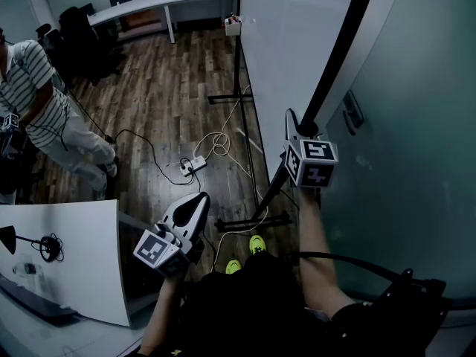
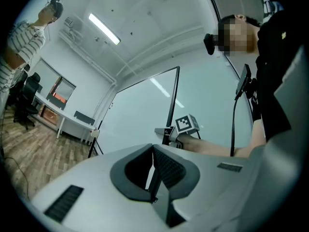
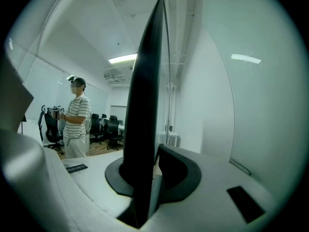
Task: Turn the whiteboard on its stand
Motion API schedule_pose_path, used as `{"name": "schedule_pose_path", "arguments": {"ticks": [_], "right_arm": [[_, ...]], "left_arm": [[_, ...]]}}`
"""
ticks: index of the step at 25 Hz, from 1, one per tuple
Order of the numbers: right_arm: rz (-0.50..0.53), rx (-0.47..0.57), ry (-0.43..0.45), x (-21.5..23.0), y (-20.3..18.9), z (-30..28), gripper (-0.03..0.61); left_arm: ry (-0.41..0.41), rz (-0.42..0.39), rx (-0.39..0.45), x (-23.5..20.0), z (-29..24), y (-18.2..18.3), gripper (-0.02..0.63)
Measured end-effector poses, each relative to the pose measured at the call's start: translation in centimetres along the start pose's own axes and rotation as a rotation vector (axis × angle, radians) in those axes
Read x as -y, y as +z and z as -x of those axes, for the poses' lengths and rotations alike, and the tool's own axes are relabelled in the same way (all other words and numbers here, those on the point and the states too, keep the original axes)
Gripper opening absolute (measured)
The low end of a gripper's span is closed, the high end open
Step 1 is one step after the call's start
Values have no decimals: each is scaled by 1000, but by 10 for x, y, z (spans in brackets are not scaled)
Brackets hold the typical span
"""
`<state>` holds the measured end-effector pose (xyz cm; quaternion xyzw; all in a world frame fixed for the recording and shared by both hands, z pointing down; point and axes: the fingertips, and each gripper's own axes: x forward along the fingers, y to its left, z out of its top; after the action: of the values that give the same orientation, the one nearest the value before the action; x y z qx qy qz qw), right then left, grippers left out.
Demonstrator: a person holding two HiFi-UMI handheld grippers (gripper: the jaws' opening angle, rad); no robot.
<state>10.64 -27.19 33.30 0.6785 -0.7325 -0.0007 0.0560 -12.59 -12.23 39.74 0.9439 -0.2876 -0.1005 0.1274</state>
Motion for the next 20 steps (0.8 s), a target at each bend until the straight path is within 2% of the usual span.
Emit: {"name": "schedule_pose_path", "arguments": {"ticks": [20], "right_arm": [[-14, 0, 0, 13, 1, -19, 63]], "left_arm": [[10, 27, 5, -22, -4, -1, -12]]}}
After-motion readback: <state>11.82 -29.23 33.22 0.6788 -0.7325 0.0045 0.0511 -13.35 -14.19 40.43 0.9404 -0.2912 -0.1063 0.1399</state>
